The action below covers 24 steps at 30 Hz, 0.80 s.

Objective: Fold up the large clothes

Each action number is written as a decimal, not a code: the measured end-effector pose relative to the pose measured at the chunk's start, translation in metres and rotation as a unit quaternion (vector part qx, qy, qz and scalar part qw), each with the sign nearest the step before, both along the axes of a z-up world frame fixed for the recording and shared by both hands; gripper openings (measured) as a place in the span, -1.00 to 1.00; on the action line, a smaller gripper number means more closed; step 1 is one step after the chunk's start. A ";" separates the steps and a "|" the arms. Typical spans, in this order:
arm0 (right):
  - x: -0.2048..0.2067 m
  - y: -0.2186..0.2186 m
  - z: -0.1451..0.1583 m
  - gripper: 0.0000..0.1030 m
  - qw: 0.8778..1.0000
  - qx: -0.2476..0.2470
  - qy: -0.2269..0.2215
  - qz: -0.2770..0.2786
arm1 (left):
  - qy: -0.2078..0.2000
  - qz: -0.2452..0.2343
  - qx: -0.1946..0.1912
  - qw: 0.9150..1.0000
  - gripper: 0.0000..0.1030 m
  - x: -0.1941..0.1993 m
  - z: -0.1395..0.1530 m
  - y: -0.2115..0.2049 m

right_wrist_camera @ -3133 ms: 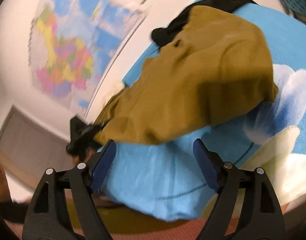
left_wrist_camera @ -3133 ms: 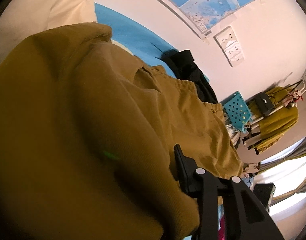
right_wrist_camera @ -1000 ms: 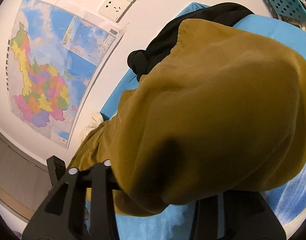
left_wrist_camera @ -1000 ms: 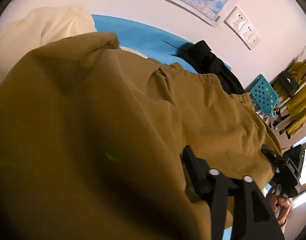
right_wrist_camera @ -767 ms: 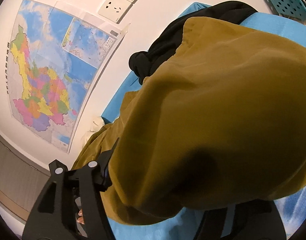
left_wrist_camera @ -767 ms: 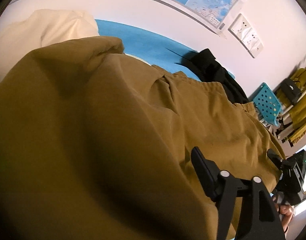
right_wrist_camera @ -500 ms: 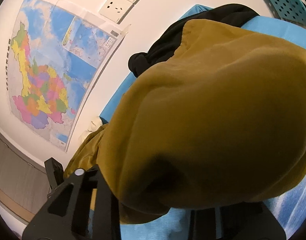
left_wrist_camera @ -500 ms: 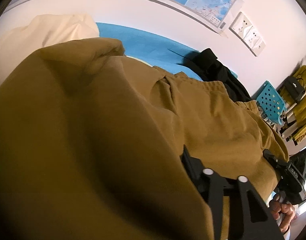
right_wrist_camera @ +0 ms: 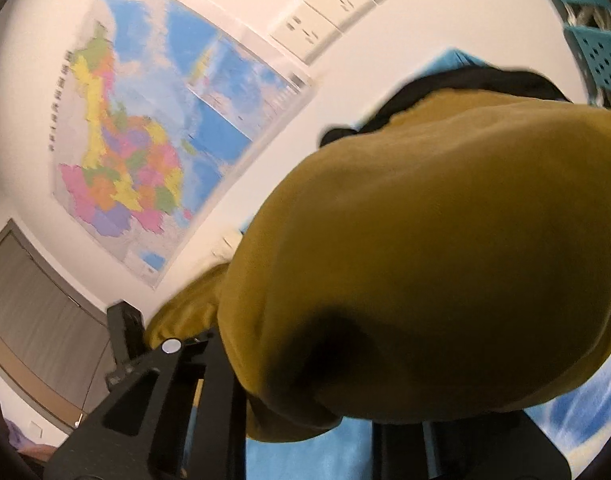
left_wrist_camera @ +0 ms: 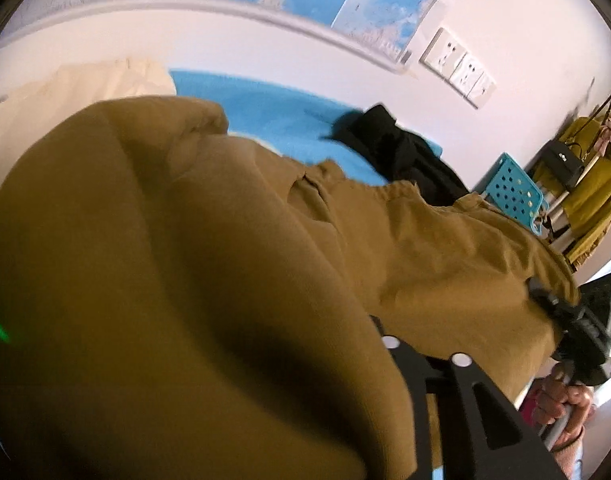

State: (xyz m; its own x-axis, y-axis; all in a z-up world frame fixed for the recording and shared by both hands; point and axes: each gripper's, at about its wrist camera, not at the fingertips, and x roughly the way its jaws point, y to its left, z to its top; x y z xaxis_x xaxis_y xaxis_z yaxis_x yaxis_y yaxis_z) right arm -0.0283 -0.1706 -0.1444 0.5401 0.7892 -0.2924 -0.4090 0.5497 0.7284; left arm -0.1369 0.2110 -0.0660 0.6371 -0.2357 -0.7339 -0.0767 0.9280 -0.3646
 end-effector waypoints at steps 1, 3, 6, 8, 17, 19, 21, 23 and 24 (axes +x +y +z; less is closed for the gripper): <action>0.003 0.000 -0.008 -0.39 1.000 -0.002 0.017 0.003 | 0.010 -0.001 -0.007 1.000 -0.25 0.003 -0.006 0.003; 0.010 -0.002 -0.031 -0.22 0.998 0.005 0.058 0.003 | 0.028 0.006 -0.012 1.000 0.00 0.007 -0.019 0.008; 0.015 0.000 -0.039 0.04 0.998 0.020 0.056 0.006 | 0.026 0.003 -0.013 1.000 0.15 0.009 -0.026 0.008; 0.019 0.003 -0.040 0.11 0.998 0.025 0.054 0.004 | 0.025 0.001 -0.012 1.000 0.15 0.010 -0.025 0.006; 0.009 -0.001 -0.005 -0.66 0.999 0.012 -0.030 0.013 | -0.008 -0.001 0.024 1.000 -0.45 0.005 0.002 -0.006; 0.004 -0.001 0.009 -0.67 0.998 0.005 -0.053 0.016 | -0.018 -0.004 0.028 0.999 -0.48 0.004 0.011 -0.006; -0.001 0.001 0.026 -0.67 0.997 -0.004 -0.077 0.020 | -0.029 -0.010 0.037 0.999 -0.49 0.002 0.022 -0.007; -0.005 0.004 0.040 -0.68 0.995 -0.013 -0.097 0.023 | -0.041 -0.016 0.044 0.998 -0.50 -0.001 0.034 -0.007; -0.006 0.005 0.046 -0.68 0.994 -0.013 -0.105 0.024 | -0.045 -0.017 0.045 0.998 -0.50 -0.002 0.038 -0.007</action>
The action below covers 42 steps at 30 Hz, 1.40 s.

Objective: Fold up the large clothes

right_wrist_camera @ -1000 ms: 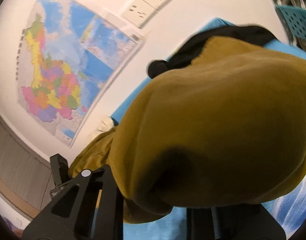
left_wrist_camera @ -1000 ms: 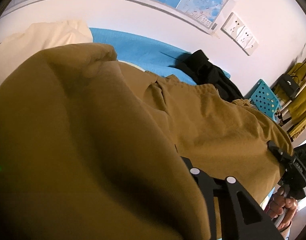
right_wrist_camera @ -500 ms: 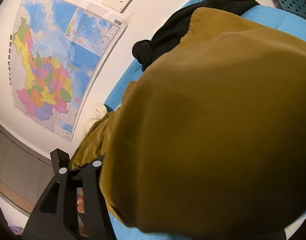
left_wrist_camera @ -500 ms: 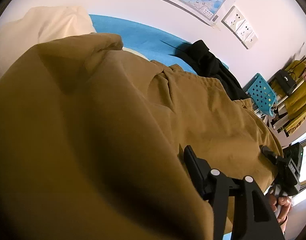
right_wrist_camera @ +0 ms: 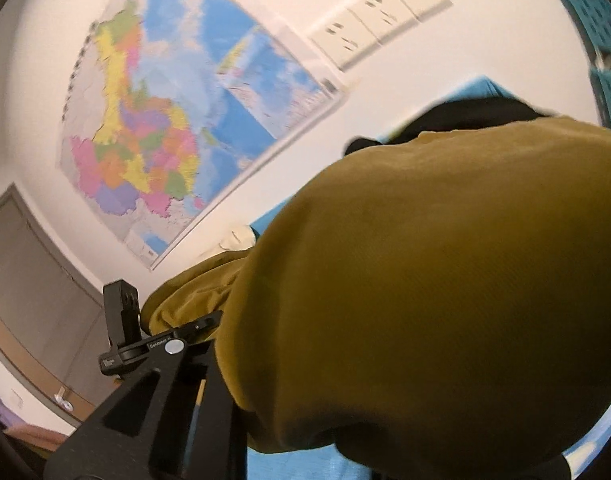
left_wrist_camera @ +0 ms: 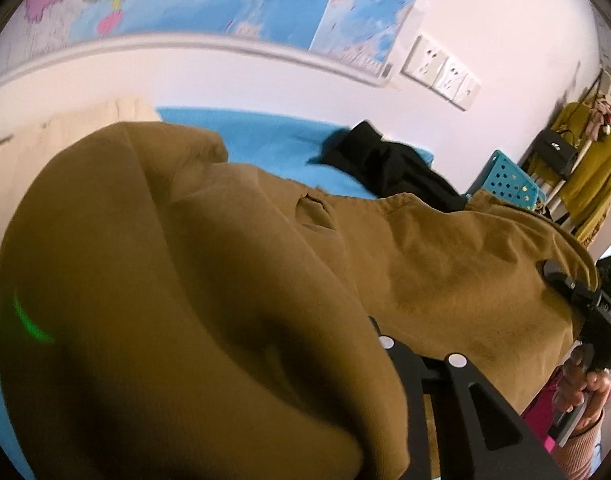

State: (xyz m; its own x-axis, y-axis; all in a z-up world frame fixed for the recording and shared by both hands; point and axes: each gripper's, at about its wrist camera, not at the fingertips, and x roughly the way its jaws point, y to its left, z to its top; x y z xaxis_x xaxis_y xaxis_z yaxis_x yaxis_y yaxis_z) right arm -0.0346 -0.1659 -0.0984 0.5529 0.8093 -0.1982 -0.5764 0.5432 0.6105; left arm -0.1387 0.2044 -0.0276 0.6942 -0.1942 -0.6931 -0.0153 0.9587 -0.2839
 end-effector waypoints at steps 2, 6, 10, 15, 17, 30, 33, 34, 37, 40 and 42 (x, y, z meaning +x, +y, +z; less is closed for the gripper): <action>-0.001 0.005 0.014 -0.68 1.000 -0.003 -0.022 0.001 | -0.015 -0.003 0.000 1.000 -0.50 -0.004 0.012 0.002; -0.003 0.014 0.036 -0.68 0.998 -0.003 -0.055 0.008 | -0.041 -0.002 0.004 0.999 -0.50 -0.008 0.033 0.007; 0.000 0.021 0.053 -0.68 0.996 -0.003 -0.082 0.019 | -0.059 0.004 0.009 0.998 -0.50 -0.012 0.051 0.014; 0.004 0.043 0.078 -0.68 0.994 -0.001 -0.105 0.038 | -0.087 0.023 0.024 0.996 -0.51 -0.019 0.076 0.030; 0.006 0.052 0.088 -0.68 0.992 0.001 -0.117 0.048 | -0.100 0.034 0.032 0.994 -0.51 -0.022 0.088 0.039; 0.028 0.123 0.142 -0.68 0.981 0.017 -0.160 0.111 | -0.155 0.113 0.085 0.978 -0.52 -0.034 0.142 0.092; 0.033 0.144 0.151 -0.68 0.978 0.019 -0.165 0.127 | -0.160 0.133 0.095 0.974 -0.52 -0.037 0.152 0.107; 0.035 0.151 0.154 -0.68 0.977 0.021 -0.166 0.132 | -0.162 0.139 0.098 0.972 -0.52 -0.039 0.155 0.112; 0.038 0.170 0.161 -0.68 0.974 0.021 -0.172 0.145 | -0.164 0.161 0.110 0.967 -0.52 -0.042 0.163 0.127; 0.041 0.194 0.166 -0.68 0.971 0.022 -0.174 0.164 | -0.165 0.182 0.124 0.961 -0.53 -0.045 0.168 0.140; 0.042 0.206 0.169 -0.68 0.969 0.019 -0.176 0.174 | -0.164 0.195 0.131 0.958 -0.53 -0.046 0.170 0.148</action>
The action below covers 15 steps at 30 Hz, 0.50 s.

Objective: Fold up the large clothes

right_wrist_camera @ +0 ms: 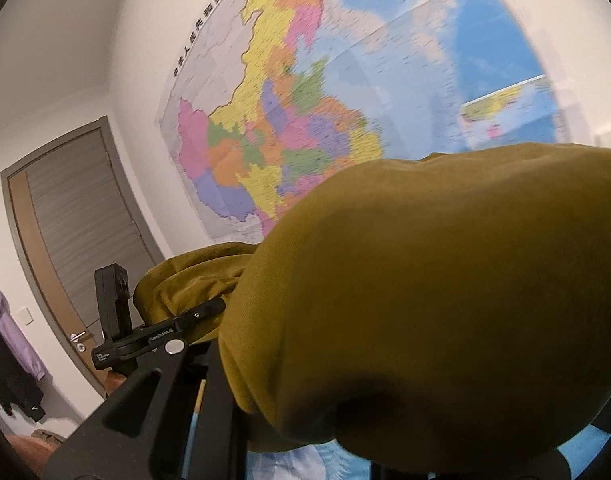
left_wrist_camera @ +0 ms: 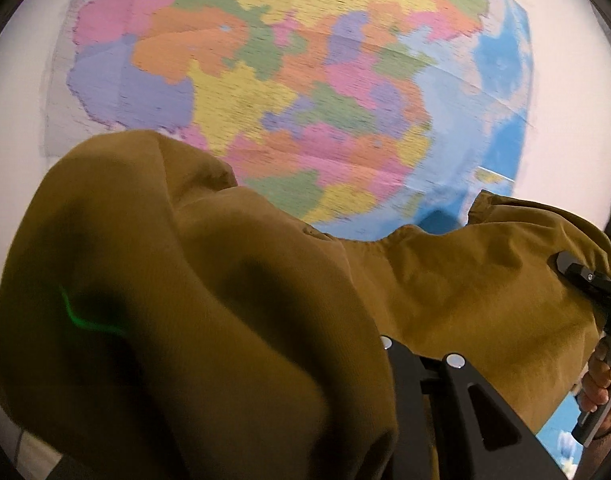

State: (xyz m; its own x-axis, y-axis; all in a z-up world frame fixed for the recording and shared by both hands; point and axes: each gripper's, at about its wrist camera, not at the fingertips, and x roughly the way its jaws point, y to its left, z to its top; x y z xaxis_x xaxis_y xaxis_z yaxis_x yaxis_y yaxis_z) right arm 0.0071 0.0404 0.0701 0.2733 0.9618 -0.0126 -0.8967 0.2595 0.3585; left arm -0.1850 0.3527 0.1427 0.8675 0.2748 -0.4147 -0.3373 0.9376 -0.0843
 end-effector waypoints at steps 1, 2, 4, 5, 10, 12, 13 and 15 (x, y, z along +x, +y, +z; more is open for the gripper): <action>0.000 0.006 0.000 -0.68 1.000 -0.001 0.000 0.005 | 0.000 0.005 0.001 1.000 -0.53 0.000 0.001 0.004; 0.001 0.016 0.002 -0.68 1.000 -0.003 -0.001 0.012 | 0.001 0.013 0.000 1.000 -0.54 -0.001 0.002 0.011; 0.002 0.027 0.004 -0.68 1.000 -0.006 -0.003 0.018 | 0.003 0.024 0.000 1.000 -0.54 -0.003 0.002 0.021; 0.002 0.035 0.005 -0.68 1.000 -0.007 -0.002 0.023 | 0.004 0.029 -0.001 1.000 -0.54 -0.003 0.003 0.025; 0.005 0.064 0.009 -0.68 0.999 -0.012 -0.005 0.038 | 0.005 0.056 0.000 0.998 -0.55 -0.008 0.006 0.051; 0.006 0.076 0.010 -0.68 0.999 -0.015 -0.008 0.044 | 0.006 0.066 0.002 0.998 -0.55 -0.009 0.008 0.060; 0.006 0.082 0.010 -0.68 0.999 -0.015 -0.009 0.047 | 0.006 0.071 0.002 0.997 -0.55 -0.010 0.009 0.065; 0.007 0.094 0.010 -0.68 0.998 -0.018 -0.012 0.051 | 0.007 0.080 0.005 0.997 -0.55 -0.009 0.010 0.073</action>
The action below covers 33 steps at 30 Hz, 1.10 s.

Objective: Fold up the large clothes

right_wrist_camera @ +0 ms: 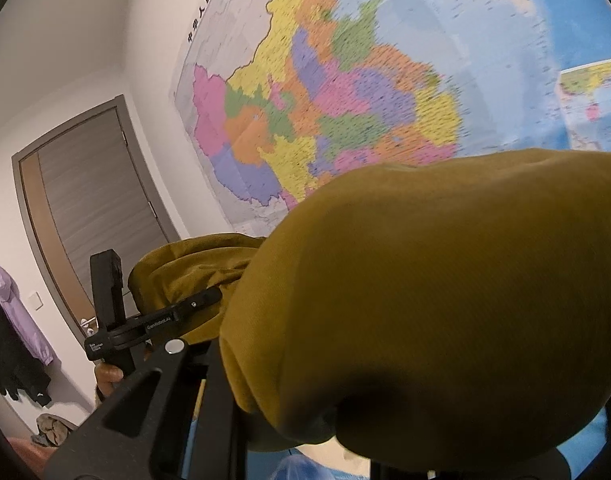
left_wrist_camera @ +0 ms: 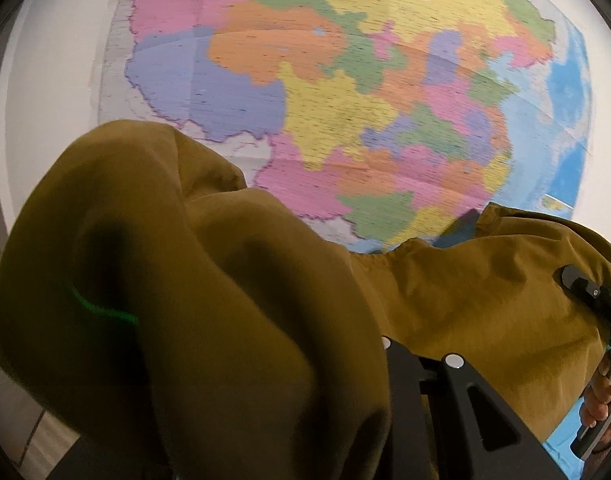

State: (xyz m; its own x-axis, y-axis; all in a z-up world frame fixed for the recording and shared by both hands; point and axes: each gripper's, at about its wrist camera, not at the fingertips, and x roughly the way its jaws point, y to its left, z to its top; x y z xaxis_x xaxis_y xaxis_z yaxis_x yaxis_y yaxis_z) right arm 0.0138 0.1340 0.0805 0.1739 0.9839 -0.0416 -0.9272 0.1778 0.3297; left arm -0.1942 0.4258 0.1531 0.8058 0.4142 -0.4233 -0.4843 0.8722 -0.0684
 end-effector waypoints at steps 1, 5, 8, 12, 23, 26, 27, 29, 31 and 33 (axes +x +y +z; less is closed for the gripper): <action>0.001 0.006 -0.001 -0.68 1.000 0.000 0.003 0.004 | 0.001 0.004 0.001 1.000 -0.55 0.000 0.000 0.004; 0.003 0.028 -0.001 -0.68 1.000 -0.005 -0.002 0.010 | 0.004 0.020 0.006 1.000 -0.56 0.001 0.002 0.024; 0.003 0.045 0.000 -0.68 1.000 -0.008 -0.010 0.015 | 0.004 0.030 0.001 1.000 -0.56 0.002 0.001 0.040; 0.003 0.071 -0.003 -0.68 0.999 -0.013 -0.013 0.027 | 0.008 0.050 0.009 0.999 -0.57 0.007 -0.002 0.064; -0.016 0.158 -0.042 -0.68 0.996 -0.062 -0.042 0.043 | 0.053 0.124 -0.006 0.991 -0.56 0.026 -0.050 0.155; -0.014 0.177 -0.089 -0.68 0.991 -0.119 -0.020 0.056 | 0.088 0.132 -0.050 0.986 -0.55 0.028 -0.099 0.183; -0.010 0.181 -0.105 -0.66 0.989 -0.136 -0.001 0.059 | 0.099 0.136 -0.068 0.983 -0.54 0.028 -0.113 0.191; 0.004 0.182 -0.138 -0.62 0.984 -0.161 0.052 0.065 | 0.124 0.154 -0.082 0.977 -0.46 0.027 -0.145 0.203; 0.014 0.176 -0.154 -0.55 0.980 -0.160 0.089 0.081 | 0.119 0.154 -0.096 0.976 -0.40 0.022 -0.158 0.209; 0.015 0.166 -0.156 -0.40 0.979 -0.154 0.099 0.093 | 0.112 0.150 -0.101 0.977 -0.39 0.018 -0.159 0.210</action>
State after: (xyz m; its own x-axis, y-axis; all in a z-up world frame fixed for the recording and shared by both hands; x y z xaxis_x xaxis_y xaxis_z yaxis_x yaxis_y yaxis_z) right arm 0.0292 0.2998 -0.0751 -0.0488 0.9333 -0.3558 -0.8766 0.1307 0.4631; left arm -0.1762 0.6359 -0.0058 0.5379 0.5080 -0.6727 -0.7392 0.6679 -0.0867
